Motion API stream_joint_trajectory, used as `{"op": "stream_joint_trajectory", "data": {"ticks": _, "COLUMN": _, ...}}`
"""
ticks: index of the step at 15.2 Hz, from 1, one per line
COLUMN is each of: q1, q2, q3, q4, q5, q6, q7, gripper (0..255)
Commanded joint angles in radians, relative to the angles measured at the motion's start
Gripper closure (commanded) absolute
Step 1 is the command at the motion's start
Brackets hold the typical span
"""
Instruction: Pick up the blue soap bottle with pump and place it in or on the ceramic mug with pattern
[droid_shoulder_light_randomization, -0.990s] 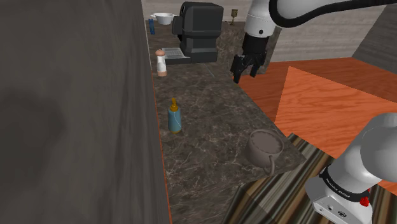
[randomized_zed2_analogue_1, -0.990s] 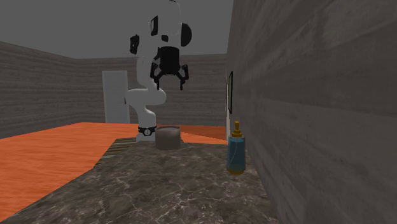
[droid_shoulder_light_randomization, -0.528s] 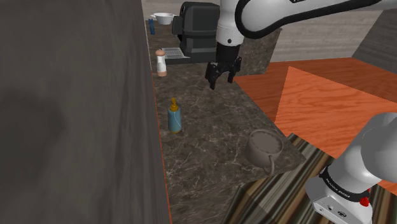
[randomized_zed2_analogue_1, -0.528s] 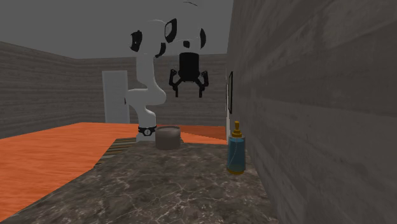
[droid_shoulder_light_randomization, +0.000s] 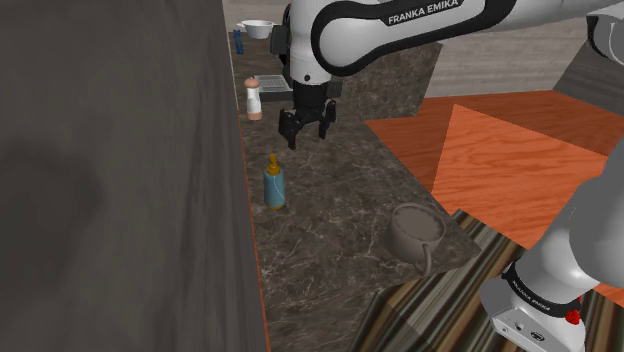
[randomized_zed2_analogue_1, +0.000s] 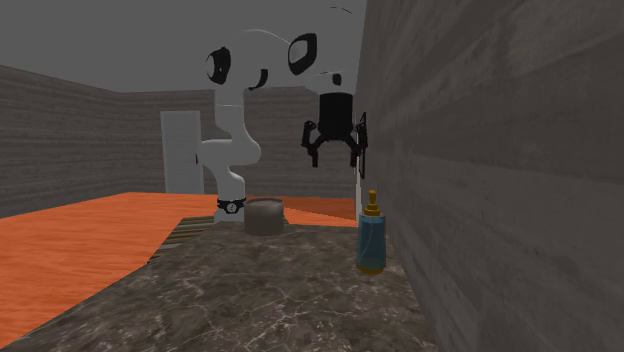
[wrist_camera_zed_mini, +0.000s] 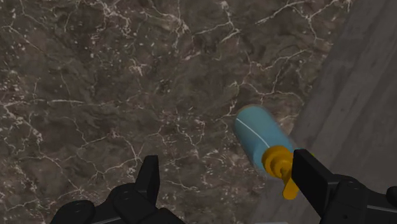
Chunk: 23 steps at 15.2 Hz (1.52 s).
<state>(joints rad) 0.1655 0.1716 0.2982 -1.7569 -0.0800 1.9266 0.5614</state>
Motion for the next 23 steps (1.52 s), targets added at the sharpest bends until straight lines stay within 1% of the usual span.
{"op": "stream_joint_trajectory", "data": {"ticks": 1, "q1": 0.022, "q2": 0.080, "q3": 0.007, "q4": 0.079, "q5": -0.025, "q6": -0.006, "q7": 0.032, "gripper": 0}}
{"op": "stream_joint_trajectory", "data": {"ticks": 6, "q1": 0.092, "q2": 0.295, "q3": 0.009, "q4": 0.334, "q5": -0.083, "q6": -0.060, "q7": 0.092, "gripper": 0}}
{"op": "stream_joint_trajectory", "data": {"ticks": 7, "q1": 0.096, "q2": 0.303, "q3": 0.007, "q4": 0.344, "q5": -0.084, "q6": -0.063, "q7": 0.093, "gripper": 0}}
{"op": "stream_joint_trajectory", "data": {"ticks": 14, "q1": 0.093, "q2": 0.323, "q3": 0.002, "q4": 0.272, "q5": -0.093, "q6": 0.028, "q7": 0.100, "gripper": 0}}
{"op": "stream_joint_trajectory", "data": {"ticks": 22, "q1": 0.093, "q2": 0.323, "q3": 0.002, "q4": 0.272, "q5": -0.093, "q6": 0.028, "q7": 0.100, "gripper": 0}}
{"op": "stream_joint_trajectory", "data": {"ticks": 23, "q1": 0.093, "q2": 0.323, "q3": 0.002, "q4": 0.272, "q5": -0.093, "q6": 0.028, "q7": 0.100, "gripper": 255}}
